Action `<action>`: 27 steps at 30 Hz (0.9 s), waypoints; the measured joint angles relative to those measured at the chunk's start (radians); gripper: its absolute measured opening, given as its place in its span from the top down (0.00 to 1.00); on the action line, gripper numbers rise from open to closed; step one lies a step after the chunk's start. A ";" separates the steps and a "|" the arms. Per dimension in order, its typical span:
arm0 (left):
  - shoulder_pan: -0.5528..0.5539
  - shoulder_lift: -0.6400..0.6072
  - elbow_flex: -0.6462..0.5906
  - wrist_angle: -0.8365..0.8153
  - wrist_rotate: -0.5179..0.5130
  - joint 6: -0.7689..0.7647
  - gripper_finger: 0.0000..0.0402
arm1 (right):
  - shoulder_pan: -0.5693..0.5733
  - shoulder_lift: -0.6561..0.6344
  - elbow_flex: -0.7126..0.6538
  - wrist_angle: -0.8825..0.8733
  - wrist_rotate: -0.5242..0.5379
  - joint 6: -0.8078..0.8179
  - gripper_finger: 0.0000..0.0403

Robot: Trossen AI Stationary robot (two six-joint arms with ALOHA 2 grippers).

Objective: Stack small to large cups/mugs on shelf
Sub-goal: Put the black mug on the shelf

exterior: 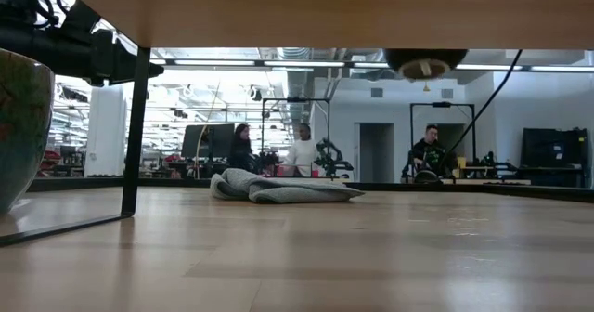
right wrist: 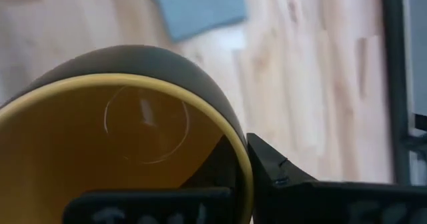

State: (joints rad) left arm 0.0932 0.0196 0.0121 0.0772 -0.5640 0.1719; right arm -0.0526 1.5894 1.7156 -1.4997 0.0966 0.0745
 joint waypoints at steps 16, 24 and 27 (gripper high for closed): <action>0.000 0.000 0.000 0.000 0.000 0.039 0.59 | 0.343 0.149 0.127 -0.011 0.001 0.320 0.94; 0.000 0.000 0.000 0.000 0.000 0.026 0.59 | 0.387 0.346 0.464 -0.069 -0.017 0.344 0.94; 0.000 0.000 0.000 0.000 0.000 0.026 0.59 | 0.408 0.386 0.553 -0.069 -0.019 0.346 0.94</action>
State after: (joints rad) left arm 0.0933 0.0196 0.0123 0.0772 -0.5640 0.1978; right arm 0.3557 1.9759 2.2683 -1.5690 0.0778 0.4210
